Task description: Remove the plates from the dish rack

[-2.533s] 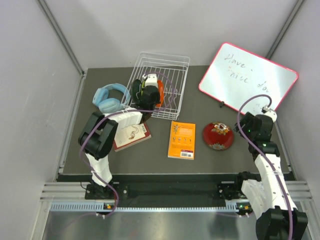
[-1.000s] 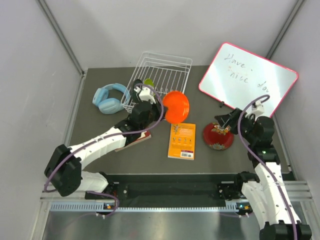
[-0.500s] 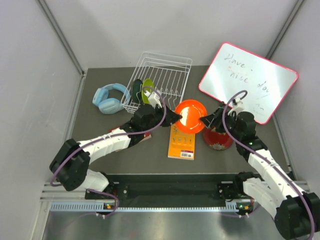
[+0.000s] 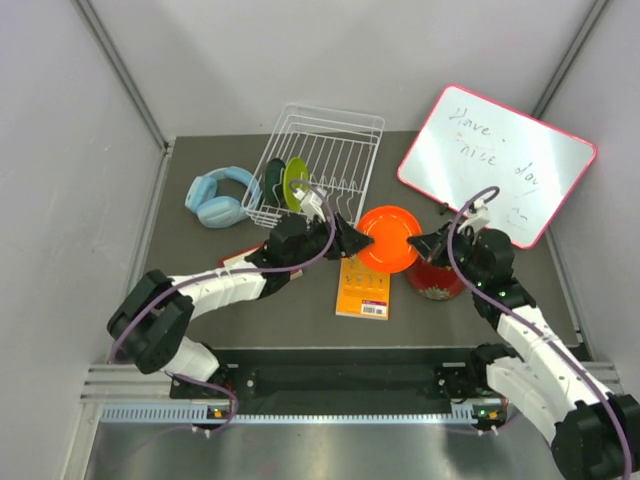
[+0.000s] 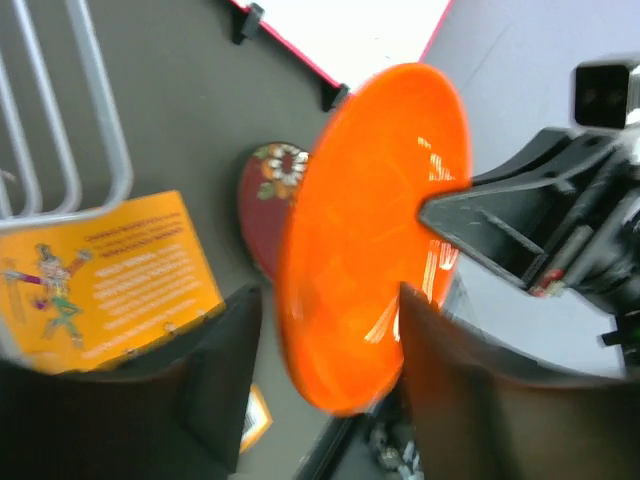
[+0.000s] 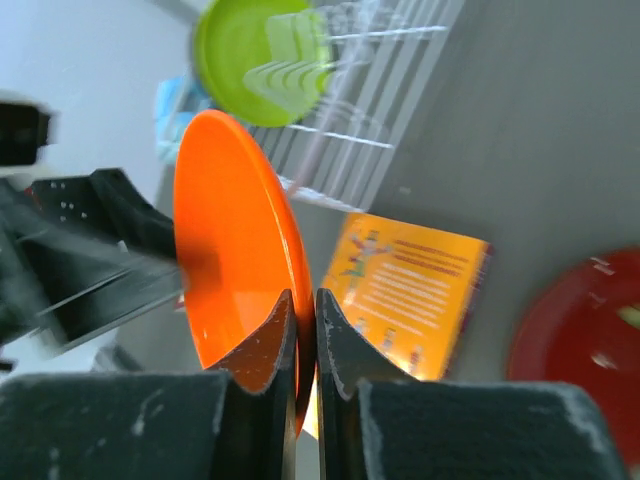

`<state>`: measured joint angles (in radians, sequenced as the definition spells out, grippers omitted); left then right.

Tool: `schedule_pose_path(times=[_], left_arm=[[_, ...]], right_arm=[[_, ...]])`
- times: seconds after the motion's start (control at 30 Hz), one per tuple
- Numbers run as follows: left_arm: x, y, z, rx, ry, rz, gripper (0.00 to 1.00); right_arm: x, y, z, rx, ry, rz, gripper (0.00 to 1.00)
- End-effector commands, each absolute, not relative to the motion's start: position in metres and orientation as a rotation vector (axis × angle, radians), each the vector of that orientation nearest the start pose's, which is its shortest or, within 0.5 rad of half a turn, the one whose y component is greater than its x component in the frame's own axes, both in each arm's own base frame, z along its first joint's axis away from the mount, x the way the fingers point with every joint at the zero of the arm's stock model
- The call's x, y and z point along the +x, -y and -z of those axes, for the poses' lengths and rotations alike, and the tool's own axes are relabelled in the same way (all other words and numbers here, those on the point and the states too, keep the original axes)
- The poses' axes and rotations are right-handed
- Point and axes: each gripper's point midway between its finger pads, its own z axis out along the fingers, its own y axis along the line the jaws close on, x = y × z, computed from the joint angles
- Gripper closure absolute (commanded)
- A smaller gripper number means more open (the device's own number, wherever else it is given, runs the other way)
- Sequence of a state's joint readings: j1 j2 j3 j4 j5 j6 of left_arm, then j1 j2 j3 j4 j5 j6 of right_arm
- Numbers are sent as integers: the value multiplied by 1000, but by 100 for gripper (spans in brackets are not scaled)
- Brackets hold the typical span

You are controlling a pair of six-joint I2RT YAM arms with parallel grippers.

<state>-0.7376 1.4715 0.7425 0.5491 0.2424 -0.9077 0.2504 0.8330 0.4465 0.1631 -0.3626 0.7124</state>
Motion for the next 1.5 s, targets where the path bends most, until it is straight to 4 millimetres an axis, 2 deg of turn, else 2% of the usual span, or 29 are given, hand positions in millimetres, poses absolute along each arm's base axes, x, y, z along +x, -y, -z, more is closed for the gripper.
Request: schedule_pose_path(times=[0.0, 0.03, 0.1, 0.13, 0.23, 0.27, 0.33, 0.37, 0.6, 0.7, 0.73, 0.77, 0.97, 1.17, 1.3, 1.4, 1.43, 1.47], left_arm=[[276, 359, -224, 170, -1840, 1352, 29], [280, 354, -216, 157, -1871, 1290, 25], [287, 345, -224, 186, -1847, 1191, 20], [291, 335, -220, 172, -1874, 1104, 19], [309, 311, -220, 172, -1866, 877, 17], [317, 295, -220, 137, -1866, 770, 17], [325, 278, -219, 145, -1852, 642, 16], [329, 266, -220, 117, -1843, 571, 16], [342, 227, -219, 65, -1810, 321, 16], [347, 219, -217, 65, -1800, 252, 15], [350, 216, -215, 51, -1801, 219, 15], [352, 215, -214, 47, -1801, 204, 14], [362, 209, -210, 2, -1799, 135, 10], [369, 209, -208, -7, -1804, 118, 6], [379, 204, -208, -21, -1804, 92, 2], [391, 198, -207, -37, -1814, 91, 1], [399, 190, -202, -53, -1826, 77, 1], [405, 188, -205, -69, -1823, 83, 1]], right_arm=[[281, -103, -174, 355, -1945, -643, 100], [281, -89, -171, 399, -1950, -582, 100], [274, -63, -158, 475, -1983, -458, 100], [273, -49, -154, 516, -1985, -415, 100], [266, -26, -133, 593, -2034, -332, 100], [265, -22, -126, 608, -2047, -317, 100], [263, -20, -119, 601, -2071, -306, 100], [263, -12, -114, 631, -2069, -286, 100], [266, -8, -92, 647, -2124, -270, 100], [267, -13, -86, 635, -2134, -301, 100], [267, -14, -84, 638, -2137, -306, 98], [266, -14, -81, 636, -2146, -306, 88], [264, -11, -80, 621, -2175, -276, 52], [261, -7, -87, 601, -2198, -237, 25], [262, -7, -94, 588, -2201, -230, 22], [264, -10, -99, 564, -2199, -251, 22], [264, -11, -99, 557, -2199, -257, 22], [265, -12, -99, 547, -2198, -264, 22]])
